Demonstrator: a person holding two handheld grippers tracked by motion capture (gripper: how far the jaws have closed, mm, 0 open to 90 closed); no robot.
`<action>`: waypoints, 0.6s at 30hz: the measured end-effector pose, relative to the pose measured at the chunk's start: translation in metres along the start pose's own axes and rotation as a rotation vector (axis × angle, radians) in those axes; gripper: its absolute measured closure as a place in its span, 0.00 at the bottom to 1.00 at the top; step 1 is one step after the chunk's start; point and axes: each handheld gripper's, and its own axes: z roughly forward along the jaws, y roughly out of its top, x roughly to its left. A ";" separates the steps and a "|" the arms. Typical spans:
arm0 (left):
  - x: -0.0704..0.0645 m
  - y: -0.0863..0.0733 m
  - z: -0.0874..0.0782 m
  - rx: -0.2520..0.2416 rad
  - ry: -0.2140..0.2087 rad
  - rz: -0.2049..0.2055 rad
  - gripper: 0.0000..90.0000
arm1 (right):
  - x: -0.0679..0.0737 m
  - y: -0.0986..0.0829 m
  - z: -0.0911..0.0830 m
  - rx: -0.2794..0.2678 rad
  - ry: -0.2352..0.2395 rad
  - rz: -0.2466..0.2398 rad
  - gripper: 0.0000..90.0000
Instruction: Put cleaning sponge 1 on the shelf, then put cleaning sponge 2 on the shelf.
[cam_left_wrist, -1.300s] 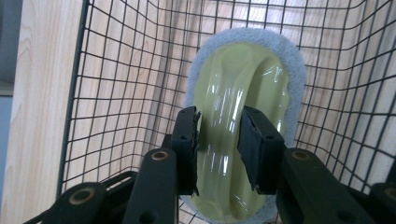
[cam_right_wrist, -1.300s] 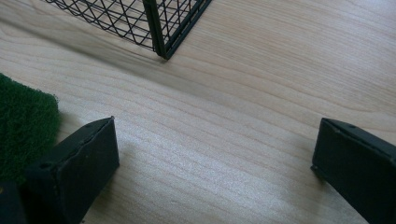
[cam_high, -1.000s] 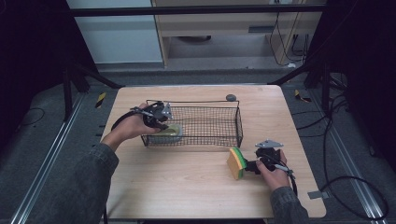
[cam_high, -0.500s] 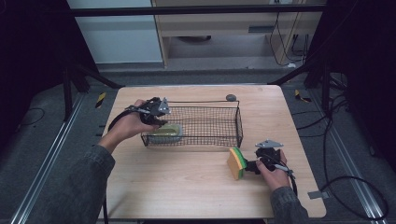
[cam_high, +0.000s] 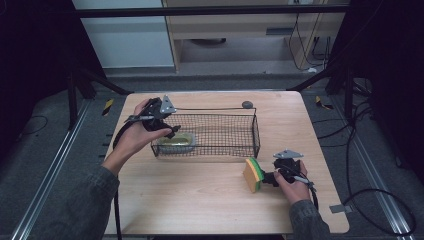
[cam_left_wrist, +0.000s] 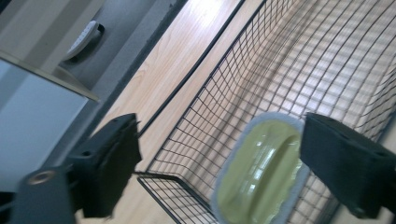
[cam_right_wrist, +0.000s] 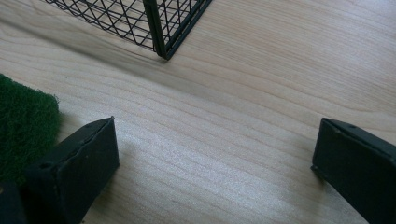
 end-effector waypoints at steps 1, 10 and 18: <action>-0.003 -0.005 -0.007 -0.028 0.005 -0.029 0.08 | 0.000 0.000 0.000 -0.001 0.001 0.004 0.01; -0.052 -0.080 -0.030 -0.062 0.046 -0.266 0.05 | -0.004 -0.002 -0.017 0.090 -0.028 0.004 0.09; -0.087 -0.141 -0.015 0.051 0.041 -0.340 0.06 | 0.012 -0.009 -0.058 0.157 -0.020 -0.028 0.17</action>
